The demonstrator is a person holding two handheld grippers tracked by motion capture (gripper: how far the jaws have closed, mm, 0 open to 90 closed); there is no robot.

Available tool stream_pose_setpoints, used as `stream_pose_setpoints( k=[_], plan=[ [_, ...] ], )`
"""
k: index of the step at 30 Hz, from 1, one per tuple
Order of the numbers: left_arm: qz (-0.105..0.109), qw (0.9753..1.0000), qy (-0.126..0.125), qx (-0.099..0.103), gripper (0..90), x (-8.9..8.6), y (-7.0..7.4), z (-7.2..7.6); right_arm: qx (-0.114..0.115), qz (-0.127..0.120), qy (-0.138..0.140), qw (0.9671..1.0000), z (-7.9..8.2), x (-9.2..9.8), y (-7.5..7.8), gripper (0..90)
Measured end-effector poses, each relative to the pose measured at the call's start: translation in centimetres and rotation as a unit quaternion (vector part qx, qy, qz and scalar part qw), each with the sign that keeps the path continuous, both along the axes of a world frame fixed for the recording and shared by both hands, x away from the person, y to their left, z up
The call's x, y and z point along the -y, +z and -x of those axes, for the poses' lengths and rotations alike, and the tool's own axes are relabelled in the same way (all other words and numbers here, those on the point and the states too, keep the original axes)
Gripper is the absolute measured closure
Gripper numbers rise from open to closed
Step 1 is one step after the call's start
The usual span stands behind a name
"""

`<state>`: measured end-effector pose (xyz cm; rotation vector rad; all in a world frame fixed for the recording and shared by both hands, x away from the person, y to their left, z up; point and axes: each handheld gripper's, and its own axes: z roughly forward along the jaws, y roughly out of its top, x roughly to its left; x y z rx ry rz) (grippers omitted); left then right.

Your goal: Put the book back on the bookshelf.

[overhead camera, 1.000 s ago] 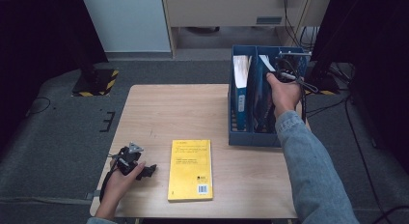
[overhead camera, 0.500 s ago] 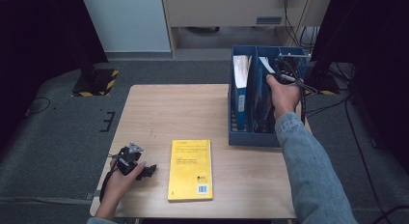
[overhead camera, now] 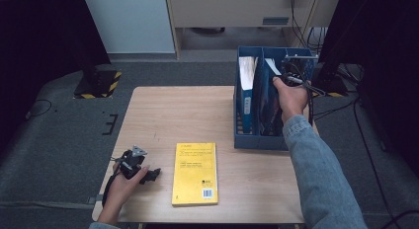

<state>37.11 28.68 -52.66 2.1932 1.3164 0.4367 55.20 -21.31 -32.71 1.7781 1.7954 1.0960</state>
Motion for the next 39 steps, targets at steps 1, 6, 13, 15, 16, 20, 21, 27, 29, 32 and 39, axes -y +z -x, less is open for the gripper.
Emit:
stream_pose_setpoints(
  k=[1, 6, 13, 15, 16, 20, 21, 27, 29, 32, 39],
  plan=[
    [0.000, 1.0000, 0.000, 0.000, 0.0, 0.0, 0.0, 0.0, -0.001, 0.000, 0.001, 1.0000, 0.0, 0.0, 0.0, 71.8],
    [0.000, 1.0000, 0.000, 0.000, 0.0, 0.0, 0.0, 0.0, -0.004, 0.003, 0.005, 1.0000, 0.3, 0.1, 0.0, 71.5],
    [0.000, 1.0000, 0.001, 0.001, 0.0, 0.0, 0.0, 0.0, -0.011, 0.006, 0.019, 0.9997, 1.2, 0.0, -0.1, 70.5],
    [0.001, 1.0000, 0.001, 0.001, 0.0, 0.0, 0.0, 0.0, -0.014, 0.006, 0.023, 0.9996, 1.6, 0.0, -0.2, 70.0],
    [0.001, 1.0000, 0.001, 0.001, 0.0, 0.0, 0.0, 0.0, -0.015, 0.007, 0.026, 0.9995, 1.8, 0.0, -0.3, 69.8],
    [0.001, 1.0000, 0.001, 0.002, 0.0, 0.0, 0.0, 0.0, -0.019, 0.016, 0.035, 0.9991, 2.3, -0.3, -0.4, 69.3],
    [0.001, 1.0000, 0.001, 0.002, 0.0, 0.0, 0.0, 0.0, -0.018, 0.017, 0.037, 0.9990, 2.4, -0.3, -0.5, 69.1],
    [0.001, 1.0000, 0.000, 0.001, 0.0, 0.0, 0.0, 0.0, -0.012, 0.010, 0.038, 0.9992, 2.8, -0.4, -0.5, 67.6],
    [0.001, 1.0000, 0.000, 0.001, 0.0, 0.0, 0.0, 0.0, -0.012, 0.005, 0.040, 0.9991, 2.9, -0.4, -0.5, 66.3],
    [0.001, 1.0000, 0.000, 0.002, 0.0, 0.0, 0.0, 0.0, -0.014, 0.003, 0.037, 0.9992, 2.8, -0.4, -0.3, 64.6],
    [0.001, 1.0000, 0.000, 0.001, 0.0, 0.0, 0.0, 0.0, -0.018, -0.005, 0.033, 0.9993, 2.2, 0.0, 0.3, 62.3]
  ],
)
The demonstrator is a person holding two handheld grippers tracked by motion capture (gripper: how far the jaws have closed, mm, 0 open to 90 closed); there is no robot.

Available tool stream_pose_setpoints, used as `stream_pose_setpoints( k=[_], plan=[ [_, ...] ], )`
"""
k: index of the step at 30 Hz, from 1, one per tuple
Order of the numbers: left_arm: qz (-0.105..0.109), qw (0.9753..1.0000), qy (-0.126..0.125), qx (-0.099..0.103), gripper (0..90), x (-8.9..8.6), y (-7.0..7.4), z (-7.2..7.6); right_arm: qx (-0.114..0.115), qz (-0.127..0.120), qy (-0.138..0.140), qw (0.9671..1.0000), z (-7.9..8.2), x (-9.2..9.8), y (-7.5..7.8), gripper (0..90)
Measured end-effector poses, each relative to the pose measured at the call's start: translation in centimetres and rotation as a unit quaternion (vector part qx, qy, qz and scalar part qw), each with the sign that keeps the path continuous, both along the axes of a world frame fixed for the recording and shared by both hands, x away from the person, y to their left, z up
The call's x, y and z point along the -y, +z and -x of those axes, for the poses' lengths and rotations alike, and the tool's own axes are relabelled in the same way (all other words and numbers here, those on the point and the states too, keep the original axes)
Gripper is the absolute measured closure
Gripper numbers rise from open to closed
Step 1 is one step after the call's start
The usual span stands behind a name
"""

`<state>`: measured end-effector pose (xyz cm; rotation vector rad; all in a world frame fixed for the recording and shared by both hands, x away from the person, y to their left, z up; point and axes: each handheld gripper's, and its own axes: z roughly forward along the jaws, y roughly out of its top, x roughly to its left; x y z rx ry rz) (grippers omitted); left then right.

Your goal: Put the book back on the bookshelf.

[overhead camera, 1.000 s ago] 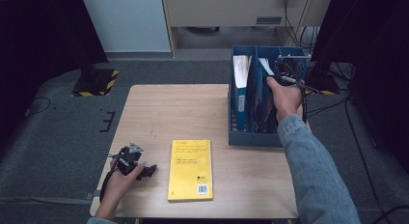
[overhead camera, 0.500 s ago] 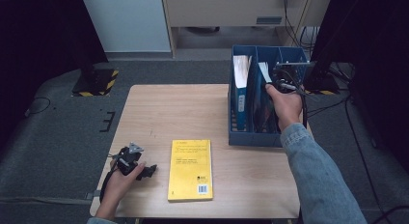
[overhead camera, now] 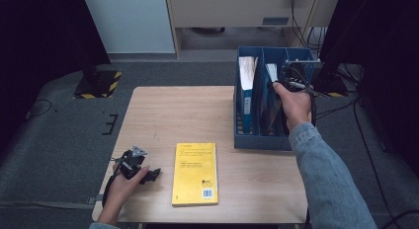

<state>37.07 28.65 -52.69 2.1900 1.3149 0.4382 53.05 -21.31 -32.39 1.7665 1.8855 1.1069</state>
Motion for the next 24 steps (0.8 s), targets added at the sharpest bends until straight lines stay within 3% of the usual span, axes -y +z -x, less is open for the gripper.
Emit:
stream_pose_setpoints(
  k=[8, 14, 24],
  plan=[
    [0.000, 1.0000, -0.001, -0.001, 0.0, 0.0, 0.0, 0.0, -0.005, 0.008, 0.005, 0.9999, -0.6, -0.6, 0.0, 62.2],
    [0.000, 1.0000, -0.001, -0.001, 0.0, 0.0, 0.0, 0.0, 0.002, 0.021, 0.000, 0.9998, -0.5, -0.8, 0.2, 70.2],
    [0.000, 1.0000, -0.001, 0.000, 0.0, 0.0, 0.0, 0.0, 0.003, 0.008, -0.019, 0.9998, -0.5, 0.2, 0.3, 72.6]
  ],
)
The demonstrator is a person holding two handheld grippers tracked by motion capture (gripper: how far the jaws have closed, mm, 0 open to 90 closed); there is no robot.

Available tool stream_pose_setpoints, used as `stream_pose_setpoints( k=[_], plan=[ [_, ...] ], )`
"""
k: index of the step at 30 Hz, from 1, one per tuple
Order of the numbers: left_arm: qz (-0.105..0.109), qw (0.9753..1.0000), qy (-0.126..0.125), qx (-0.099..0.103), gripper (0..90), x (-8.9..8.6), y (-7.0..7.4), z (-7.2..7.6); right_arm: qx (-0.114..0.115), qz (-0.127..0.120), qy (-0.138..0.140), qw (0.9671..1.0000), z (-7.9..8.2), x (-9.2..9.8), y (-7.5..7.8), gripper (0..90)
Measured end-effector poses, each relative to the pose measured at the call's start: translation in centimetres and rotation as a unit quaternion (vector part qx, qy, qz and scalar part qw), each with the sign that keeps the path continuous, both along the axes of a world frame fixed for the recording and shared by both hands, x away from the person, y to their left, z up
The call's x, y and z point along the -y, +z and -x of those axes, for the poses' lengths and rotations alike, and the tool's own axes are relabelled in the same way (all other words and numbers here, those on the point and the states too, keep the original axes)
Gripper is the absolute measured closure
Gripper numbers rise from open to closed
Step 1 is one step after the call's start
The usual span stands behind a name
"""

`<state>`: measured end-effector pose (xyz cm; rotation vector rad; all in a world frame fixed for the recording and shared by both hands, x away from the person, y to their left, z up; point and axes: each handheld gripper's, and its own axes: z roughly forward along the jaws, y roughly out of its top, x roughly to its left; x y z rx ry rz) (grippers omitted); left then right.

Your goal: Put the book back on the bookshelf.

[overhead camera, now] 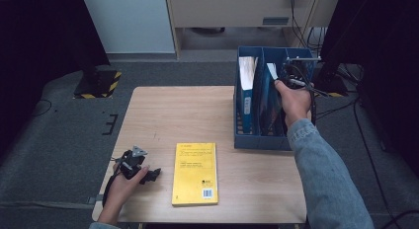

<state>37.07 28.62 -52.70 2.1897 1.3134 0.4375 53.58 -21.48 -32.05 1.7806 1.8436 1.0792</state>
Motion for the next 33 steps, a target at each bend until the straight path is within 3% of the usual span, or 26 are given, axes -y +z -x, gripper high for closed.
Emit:
stream_pose_setpoints(
  k=[9, 17, 28, 33],
  plan=[
    [0.000, 1.0000, 0.000, 0.001, 0.0, 0.0, 0.0, 0.0, 0.010, 0.009, -0.004, 0.9999, -0.9, 0.0, 1.0, 72.7],
    [0.000, 1.0000, -0.001, 0.001, 0.0, 0.0, 0.0, 0.0, 0.018, 0.013, -0.021, 0.9995, -2.0, -0.1, 0.4, 72.7],
    [0.000, 1.0000, -0.001, 0.001, 0.0, 0.0, 0.0, 0.0, 0.029, 0.015, -0.021, 0.9993, -2.7, -0.3, 0.2, 72.7],
    [0.000, 1.0000, -0.001, 0.001, 0.0, 0.0, 0.0, 0.0, 0.033, 0.033, -0.020, 0.9987, -2.9, -0.7, 0.3, 72.7]
  ],
)
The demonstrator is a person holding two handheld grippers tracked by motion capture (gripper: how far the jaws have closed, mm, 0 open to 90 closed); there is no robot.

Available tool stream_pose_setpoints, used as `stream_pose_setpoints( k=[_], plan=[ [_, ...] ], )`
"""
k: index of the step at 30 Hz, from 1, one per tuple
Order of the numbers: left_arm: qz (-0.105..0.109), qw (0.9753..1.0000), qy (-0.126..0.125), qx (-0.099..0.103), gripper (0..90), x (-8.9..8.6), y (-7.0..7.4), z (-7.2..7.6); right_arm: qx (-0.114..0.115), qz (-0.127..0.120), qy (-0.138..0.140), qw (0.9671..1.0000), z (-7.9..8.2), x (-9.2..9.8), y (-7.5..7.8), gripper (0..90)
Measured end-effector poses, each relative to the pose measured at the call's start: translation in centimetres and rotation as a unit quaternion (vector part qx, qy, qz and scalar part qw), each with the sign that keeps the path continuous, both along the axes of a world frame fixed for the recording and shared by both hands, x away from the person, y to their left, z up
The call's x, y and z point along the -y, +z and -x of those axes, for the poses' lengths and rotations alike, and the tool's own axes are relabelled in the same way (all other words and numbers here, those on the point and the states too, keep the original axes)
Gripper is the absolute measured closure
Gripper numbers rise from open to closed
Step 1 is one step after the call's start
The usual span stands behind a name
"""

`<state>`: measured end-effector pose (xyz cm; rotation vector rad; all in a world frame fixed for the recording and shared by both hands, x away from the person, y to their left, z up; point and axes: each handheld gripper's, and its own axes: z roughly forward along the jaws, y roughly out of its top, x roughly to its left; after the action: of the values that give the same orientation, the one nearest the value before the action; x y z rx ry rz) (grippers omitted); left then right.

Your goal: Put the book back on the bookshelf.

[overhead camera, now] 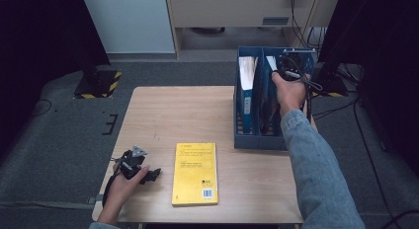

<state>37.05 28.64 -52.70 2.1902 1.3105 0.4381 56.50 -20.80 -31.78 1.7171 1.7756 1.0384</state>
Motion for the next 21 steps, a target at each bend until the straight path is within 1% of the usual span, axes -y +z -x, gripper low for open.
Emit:
stream_pose_setpoints(
  k=[3, 5, 6, 8, 9, 10, 16, 20, 21],
  plan=[
    [0.000, 1.0000, 0.000, 0.000, 0.0, 0.00, 0.00, 0.00, 0.004, 0.004, -0.001, 1.0000, -0.10, -0.05, -0.15, 72.7],
    [0.000, 1.0000, 0.000, 0.000, 0.0, 0.00, 0.00, -0.01, 0.001, 0.000, -0.004, 1.0000, -0.07, -0.17, -0.27, 72.7],
    [0.000, 1.0000, -0.001, 0.000, 0.0, 0.00, 0.00, -0.02, 0.003, 0.003, -0.002, 1.0000, -0.09, -0.16, -0.38, 72.7],
    [0.000, 1.0000, 0.000, 0.000, 0.0, 0.00, 0.00, -0.02, 0.000, 0.000, -0.002, 1.0000, -0.06, -0.23, -0.55, 72.7],
    [0.000, 1.0000, 0.000, 0.000, 0.0, 0.00, 0.00, -0.02, 0.004, 0.001, -0.003, 1.0000, -0.05, -0.24, -0.59, 72.7],
    [0.000, 1.0000, 0.000, 0.000, 0.0, 0.00, 0.00, -0.02, 0.004, 0.000, -0.003, 1.0000, -0.05, -0.28, -0.59, 72.6],
    [0.000, 1.0000, 0.000, 0.000, 0.0, 0.02, 0.00, -0.03, 0.006, 0.002, 0.002, 1.0000, 0.07, -0.64, -0.68, 72.5],
    [0.000, 1.0000, 0.000, 0.000, 0.0, 0.02, 0.00, -0.03, 0.002, 0.002, 0.004, 1.0000, 0.21, -0.95, -0.66, 72.3],
    [0.000, 1.0000, 0.000, 0.000, 0.0, 0.02, 0.00, -0.03, 0.004, 0.005, 0.007, 1.0000, 0.22, -0.96, -0.68, 72.2]
  ],
)
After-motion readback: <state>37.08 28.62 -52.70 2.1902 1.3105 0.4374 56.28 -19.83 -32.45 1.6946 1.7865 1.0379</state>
